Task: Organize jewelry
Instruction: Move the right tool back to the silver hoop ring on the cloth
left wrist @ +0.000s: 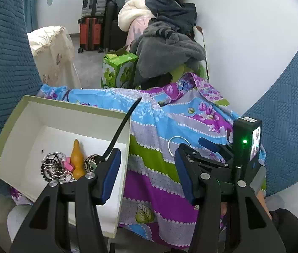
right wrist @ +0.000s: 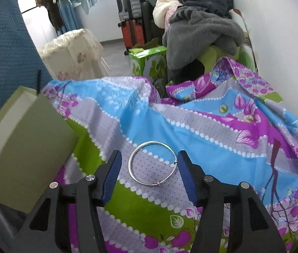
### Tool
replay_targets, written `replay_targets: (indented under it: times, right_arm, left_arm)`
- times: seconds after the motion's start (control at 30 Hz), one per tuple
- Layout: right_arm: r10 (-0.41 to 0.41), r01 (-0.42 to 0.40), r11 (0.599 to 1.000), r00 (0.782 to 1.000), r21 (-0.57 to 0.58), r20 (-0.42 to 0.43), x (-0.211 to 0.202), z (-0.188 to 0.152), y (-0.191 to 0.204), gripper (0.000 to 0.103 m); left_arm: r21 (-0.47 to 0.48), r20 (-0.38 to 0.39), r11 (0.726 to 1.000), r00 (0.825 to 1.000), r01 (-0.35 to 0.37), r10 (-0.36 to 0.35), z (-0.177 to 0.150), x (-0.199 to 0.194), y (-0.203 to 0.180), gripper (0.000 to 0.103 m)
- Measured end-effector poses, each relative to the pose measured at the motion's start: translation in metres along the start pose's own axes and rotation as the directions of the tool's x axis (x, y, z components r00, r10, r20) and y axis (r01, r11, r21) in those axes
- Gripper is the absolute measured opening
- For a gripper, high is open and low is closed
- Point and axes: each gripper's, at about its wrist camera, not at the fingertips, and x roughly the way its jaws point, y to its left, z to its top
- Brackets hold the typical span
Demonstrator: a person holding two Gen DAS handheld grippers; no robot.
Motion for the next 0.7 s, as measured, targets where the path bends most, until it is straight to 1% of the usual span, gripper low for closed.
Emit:
replay_targets:
  times: [0.07,0.3,0.4,0.7]
  right_arm:
    - [-0.007,0.007,1.000,1.000,-0.009,-0.012,0.008,-0.002,-0.001,0.063]
    - [-0.001,-0.002,0.999,0.999,-0.044,-0.053,0.036,-0.007,0.001,0.064]
    - [-0.008,0.005,0.998,0.998,-0.064,-0.055,0.042,-0.009,0.001,0.067]
    - [-0.021,0.016,0.995,0.999,-0.099,-0.047,0.044,-0.007,0.006,0.064]
  left_arm:
    - [0.000,-0.014,1.000,1.000,-0.007,0.007,0.000,0.008,0.000,0.053]
    - [-0.014,-0.041,1.000,0.999,-0.022,0.021,-0.001,0.027,0.003,0.051]
    - [-0.016,-0.046,0.999,0.998,-0.031,0.030,-0.002,0.031,0.005,0.050]
    - [-0.018,-0.051,0.999,0.998,-0.035,0.034,-0.001,0.033,0.010,0.050]
